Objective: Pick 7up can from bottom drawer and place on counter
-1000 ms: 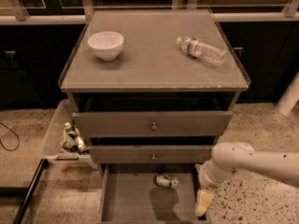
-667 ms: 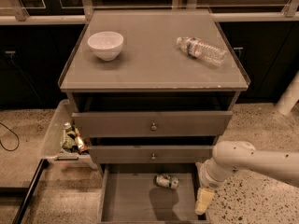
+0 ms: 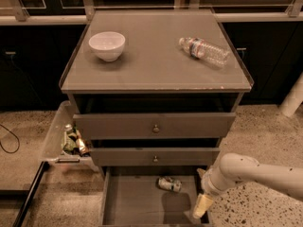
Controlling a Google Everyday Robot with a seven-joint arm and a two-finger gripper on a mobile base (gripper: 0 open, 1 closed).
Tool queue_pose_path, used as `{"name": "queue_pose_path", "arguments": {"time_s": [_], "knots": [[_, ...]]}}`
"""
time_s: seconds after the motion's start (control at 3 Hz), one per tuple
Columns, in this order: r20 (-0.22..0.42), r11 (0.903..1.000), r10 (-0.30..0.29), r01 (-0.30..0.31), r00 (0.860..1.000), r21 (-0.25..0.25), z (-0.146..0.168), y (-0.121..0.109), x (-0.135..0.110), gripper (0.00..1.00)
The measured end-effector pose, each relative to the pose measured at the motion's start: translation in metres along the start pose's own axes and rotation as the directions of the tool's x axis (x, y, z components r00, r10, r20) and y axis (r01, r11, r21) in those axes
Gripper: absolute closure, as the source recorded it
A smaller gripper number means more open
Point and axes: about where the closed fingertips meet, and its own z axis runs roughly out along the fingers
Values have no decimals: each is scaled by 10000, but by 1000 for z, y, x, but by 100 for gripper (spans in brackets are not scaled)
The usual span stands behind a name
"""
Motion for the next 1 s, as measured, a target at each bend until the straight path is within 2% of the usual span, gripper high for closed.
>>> {"name": "queue_pose_path", "arguments": {"time_s": [0.33, 0.67, 1.0], "knots": [[974, 9993, -55, 20, 9952, 361, 36, -13, 5, 0], [1918, 9961, -312, 146, 9809, 870, 60, -27, 6, 0], [2454, 9917, -606, 306, 9675, 1246, 89, -43, 11, 0]]}}
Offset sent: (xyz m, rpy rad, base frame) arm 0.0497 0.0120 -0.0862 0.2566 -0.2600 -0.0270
